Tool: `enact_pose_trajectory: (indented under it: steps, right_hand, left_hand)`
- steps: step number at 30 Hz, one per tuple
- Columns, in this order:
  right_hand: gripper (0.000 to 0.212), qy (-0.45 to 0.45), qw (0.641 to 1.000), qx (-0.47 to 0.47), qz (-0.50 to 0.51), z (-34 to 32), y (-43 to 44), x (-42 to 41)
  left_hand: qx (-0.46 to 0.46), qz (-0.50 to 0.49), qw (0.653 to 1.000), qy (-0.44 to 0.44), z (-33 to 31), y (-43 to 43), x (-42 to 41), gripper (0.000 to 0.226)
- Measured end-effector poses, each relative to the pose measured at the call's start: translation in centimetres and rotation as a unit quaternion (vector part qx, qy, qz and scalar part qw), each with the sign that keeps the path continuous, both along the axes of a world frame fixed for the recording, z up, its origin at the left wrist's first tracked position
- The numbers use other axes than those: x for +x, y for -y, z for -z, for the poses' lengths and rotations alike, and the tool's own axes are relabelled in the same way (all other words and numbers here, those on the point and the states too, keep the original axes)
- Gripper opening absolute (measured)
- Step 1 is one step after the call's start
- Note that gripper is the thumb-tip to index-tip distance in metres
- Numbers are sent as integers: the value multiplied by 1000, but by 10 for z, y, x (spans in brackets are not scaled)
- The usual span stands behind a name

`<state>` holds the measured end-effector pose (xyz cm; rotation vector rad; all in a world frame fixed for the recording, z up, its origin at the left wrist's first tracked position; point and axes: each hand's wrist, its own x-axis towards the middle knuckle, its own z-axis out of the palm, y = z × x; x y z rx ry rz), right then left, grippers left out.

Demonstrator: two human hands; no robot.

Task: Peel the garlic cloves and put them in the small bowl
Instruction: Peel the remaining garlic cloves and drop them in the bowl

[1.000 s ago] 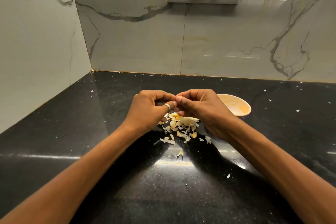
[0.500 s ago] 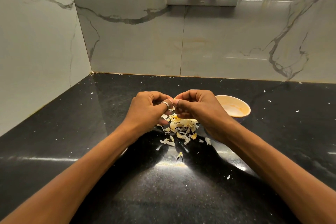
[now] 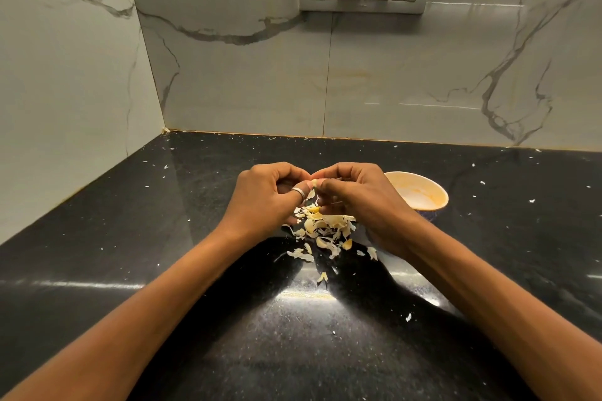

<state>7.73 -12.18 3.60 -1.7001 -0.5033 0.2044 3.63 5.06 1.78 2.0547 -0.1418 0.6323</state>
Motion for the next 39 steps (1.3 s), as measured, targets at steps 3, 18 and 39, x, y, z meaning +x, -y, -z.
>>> enact_pose_trajectory:
  steps: [3,18,39]
  right_hand:
    - [13,-12,1000,6,1,1,0,1]
    - [13,-15,999,39,-2,6,-1,4]
    - [20,1,998,61,-12,7,-2,3]
  left_hand:
    - [76,-9,996,55,3,-2,0,10]
    - [290,-33,951,104,5,-6,-1,30]
    - [204,-14,974,100,7,-5,2,14]
